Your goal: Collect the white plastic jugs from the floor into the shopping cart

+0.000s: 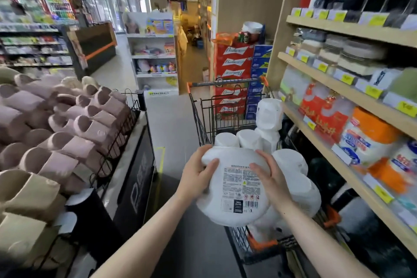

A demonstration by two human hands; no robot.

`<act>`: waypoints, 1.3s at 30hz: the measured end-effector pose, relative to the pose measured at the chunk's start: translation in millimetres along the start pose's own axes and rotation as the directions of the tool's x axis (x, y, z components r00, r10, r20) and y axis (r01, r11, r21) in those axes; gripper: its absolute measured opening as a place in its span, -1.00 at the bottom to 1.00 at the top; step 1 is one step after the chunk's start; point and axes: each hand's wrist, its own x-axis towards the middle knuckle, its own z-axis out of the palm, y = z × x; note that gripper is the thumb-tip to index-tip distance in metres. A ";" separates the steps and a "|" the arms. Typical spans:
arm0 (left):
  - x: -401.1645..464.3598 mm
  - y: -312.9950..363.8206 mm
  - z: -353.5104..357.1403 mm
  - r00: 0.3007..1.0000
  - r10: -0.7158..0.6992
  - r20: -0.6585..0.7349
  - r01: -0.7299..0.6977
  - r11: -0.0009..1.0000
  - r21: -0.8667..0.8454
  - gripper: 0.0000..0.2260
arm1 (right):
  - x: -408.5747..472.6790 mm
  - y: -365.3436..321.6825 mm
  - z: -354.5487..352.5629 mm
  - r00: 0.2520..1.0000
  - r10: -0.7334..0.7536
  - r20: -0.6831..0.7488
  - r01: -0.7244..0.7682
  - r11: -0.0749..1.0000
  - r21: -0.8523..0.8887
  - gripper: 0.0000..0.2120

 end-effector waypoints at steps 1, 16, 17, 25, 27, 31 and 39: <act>15.0 -5.8 -2.1 1.000 -0.006 0.001 0.006 1.000 0.000 -0.59 | 14.1 1.1 3.3 1.000 0.001 0.001 -0.001 1.000 -0.010 -0.40; 269.9 -120.3 -36.0 0.910 0.105 0.402 -0.073 0.993 -0.095 -0.39 | 218.0 30.2 66.9 0.973 0.065 -0.220 -0.072 0.997 -0.025 -0.35; 286.4 -121.9 -34.1 0.896 0.130 0.425 -0.091 0.990 -0.111 -0.40 | 228.6 32.1 65.8 0.970 0.075 -0.232 -0.081 0.996 -0.020 -0.31; 378.1 -145.0 23.0 0.770 0.191 0.609 -0.095 0.978 -0.187 -0.48 | 294.7 55.5 22.3 0.944 0.209 -0.255 -0.242 0.964 -0.106 -0.19; 399.5 -150.3 41.7 0.717 0.189 0.671 -0.091 0.980 -0.179 -0.48 | 309.1 66.8 8.3 0.937 0.199 -0.288 -0.240 0.964 -0.113 -0.23; 440.5 -164.3 71.1 0.624 0.151 0.767 -0.075 0.988 -0.134 -0.39 | 336.3 82.0 -8.2 0.916 0.155 -0.370 -0.223 0.963 -0.148 -0.24; 524.8 -177.1 135.4 0.411 0.214 0.886 -0.357 0.932 -0.060 -0.20 | 378.1 112.5 -34.0 0.869 0.056 -0.491 -0.251 0.906 -0.340 -0.22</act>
